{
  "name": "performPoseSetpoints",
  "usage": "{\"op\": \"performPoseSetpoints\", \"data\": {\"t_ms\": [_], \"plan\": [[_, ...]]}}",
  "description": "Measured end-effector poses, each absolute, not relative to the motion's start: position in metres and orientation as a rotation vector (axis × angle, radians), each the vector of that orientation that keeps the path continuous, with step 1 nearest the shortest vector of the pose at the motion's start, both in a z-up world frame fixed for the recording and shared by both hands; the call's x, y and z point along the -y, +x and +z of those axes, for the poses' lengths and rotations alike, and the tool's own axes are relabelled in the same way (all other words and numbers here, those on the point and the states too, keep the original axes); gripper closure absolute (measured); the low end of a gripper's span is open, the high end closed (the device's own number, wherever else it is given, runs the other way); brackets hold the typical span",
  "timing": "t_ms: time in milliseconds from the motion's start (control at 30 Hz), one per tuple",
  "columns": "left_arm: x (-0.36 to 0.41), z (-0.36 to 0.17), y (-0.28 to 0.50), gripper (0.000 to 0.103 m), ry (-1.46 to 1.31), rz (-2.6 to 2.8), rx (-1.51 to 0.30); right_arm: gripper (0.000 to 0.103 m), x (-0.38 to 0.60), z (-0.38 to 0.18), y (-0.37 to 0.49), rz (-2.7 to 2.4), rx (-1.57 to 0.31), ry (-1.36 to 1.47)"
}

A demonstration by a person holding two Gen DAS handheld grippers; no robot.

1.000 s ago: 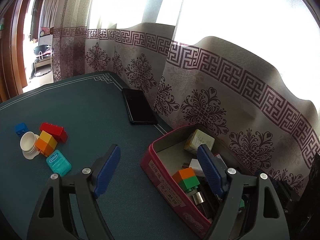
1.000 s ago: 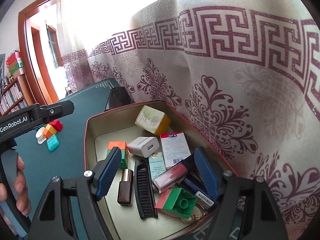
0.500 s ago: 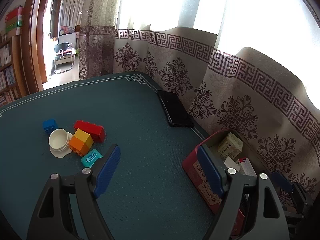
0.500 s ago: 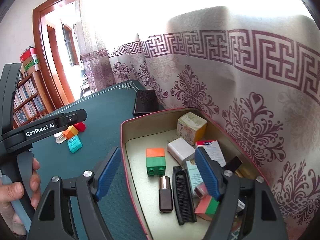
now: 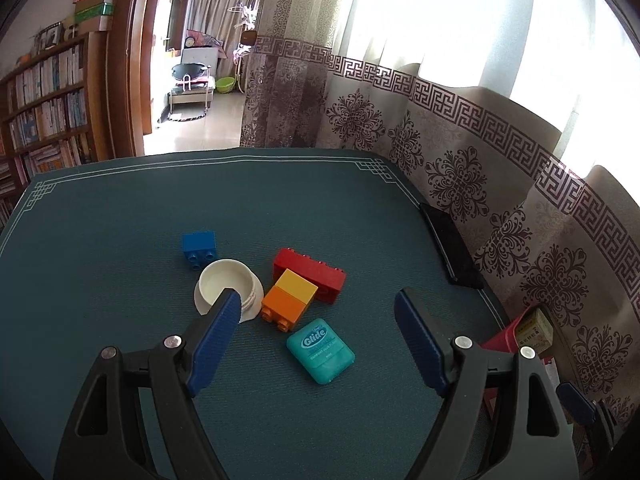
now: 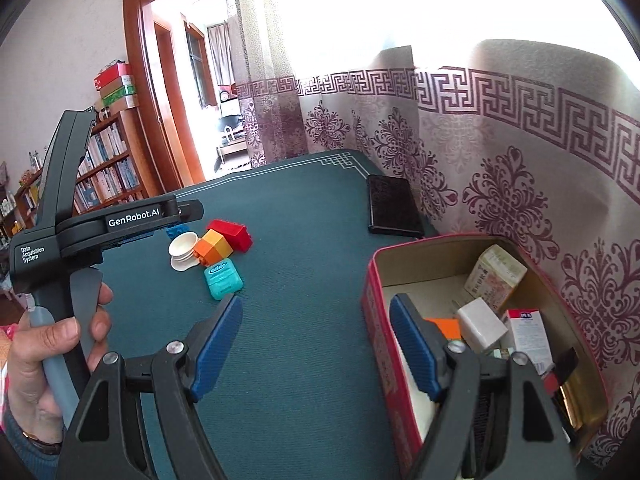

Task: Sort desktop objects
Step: 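Move both grippers back over the remaining pile, then grasp the white bowl with the left gripper while the right gripper grasps the teal floss case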

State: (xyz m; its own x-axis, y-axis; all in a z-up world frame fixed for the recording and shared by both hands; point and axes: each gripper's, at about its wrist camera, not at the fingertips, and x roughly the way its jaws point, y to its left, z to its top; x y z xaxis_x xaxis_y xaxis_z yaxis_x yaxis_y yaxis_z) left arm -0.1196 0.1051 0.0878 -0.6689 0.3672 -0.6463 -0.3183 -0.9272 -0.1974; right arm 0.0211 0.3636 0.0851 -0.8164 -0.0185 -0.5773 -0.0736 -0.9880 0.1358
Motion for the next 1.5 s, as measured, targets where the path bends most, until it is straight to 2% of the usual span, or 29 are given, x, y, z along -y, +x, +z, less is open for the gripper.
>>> {"op": "performPoseSetpoints", "data": {"t_ms": [400,1133,1200,1267,1333,1367,1500], "plan": [[-0.07,0.049,-0.173,0.021,-1.158,2.657,0.107,0.023,-0.328,0.064,-0.027,3.024,-0.168,-1.11],[-0.067,0.009,-0.201,0.021,-1.212,2.657,0.064,0.023,-0.309,0.039,-0.059,3.007,-0.082,-1.259],[-0.067,0.008,-0.2,0.025,-1.194,2.666,0.048,0.023,-0.305,0.039,-0.061,3.012,-0.063,-1.268],[-0.068,0.009,-0.199,0.04,-1.189,2.671,0.019,0.023,-0.301,0.039,-0.064,3.02,-0.053,-1.281],[-0.068,0.01,-0.197,0.041,-1.178,2.674,0.008,0.023,-0.298,0.039,-0.067,3.021,-0.047,-1.297],[-0.067,0.012,-0.196,0.048,-1.171,2.672,0.012,0.023,-0.296,0.038,-0.069,3.019,-0.04,-1.304],[-0.06,0.017,-0.194,0.048,-1.175,2.675,0.051,0.023,-0.293,0.037,-0.075,3.013,-0.024,-1.325]]}}
